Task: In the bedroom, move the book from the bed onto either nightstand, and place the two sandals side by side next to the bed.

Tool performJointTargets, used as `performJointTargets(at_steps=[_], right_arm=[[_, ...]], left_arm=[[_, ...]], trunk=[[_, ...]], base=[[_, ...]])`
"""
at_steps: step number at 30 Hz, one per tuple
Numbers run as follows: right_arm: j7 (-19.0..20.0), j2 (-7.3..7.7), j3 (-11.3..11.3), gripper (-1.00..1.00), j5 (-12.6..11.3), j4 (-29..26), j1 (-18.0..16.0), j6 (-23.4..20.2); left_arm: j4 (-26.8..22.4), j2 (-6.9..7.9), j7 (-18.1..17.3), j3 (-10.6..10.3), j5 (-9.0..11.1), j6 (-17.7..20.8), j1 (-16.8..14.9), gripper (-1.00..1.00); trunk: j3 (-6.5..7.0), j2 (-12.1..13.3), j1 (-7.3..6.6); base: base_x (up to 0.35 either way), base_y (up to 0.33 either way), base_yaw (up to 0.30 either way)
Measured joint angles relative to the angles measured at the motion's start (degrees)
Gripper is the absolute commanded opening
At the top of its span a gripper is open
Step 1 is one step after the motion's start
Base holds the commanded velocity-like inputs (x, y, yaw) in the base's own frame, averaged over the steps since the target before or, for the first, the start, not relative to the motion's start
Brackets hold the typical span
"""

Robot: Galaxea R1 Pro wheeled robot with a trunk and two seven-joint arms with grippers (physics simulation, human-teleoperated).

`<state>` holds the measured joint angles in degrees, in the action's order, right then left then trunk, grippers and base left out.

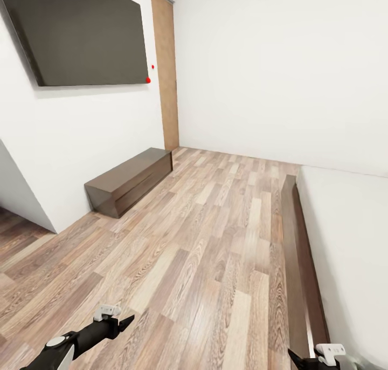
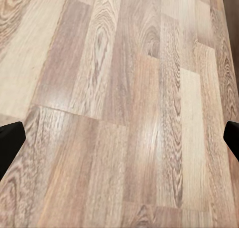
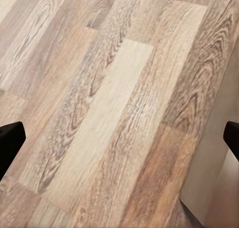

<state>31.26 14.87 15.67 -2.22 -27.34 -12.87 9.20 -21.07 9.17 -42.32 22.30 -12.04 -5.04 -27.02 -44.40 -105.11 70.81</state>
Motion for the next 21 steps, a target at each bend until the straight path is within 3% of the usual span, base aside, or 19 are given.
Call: performJointTargets(at_steps=[8,21], right_arm=[[0.0,0.00,0.0,1.00,0.0,0.0,0.0,0.0],[0.0,0.00,0.0,1.00,0.0,0.0,0.0,0.0]], left_arm=[[0.0,-0.41,0.0,0.1,0.0,0.0,0.0,1.00],[0.0,-0.70,0.0,0.1,0.0,0.1,0.0,1.00]], trunk=[[0.00,0.0,-0.01],[0.00,0.0,-0.04]], base=[[0.032,0.000,0.000],[0.308,0.000,0.000]])
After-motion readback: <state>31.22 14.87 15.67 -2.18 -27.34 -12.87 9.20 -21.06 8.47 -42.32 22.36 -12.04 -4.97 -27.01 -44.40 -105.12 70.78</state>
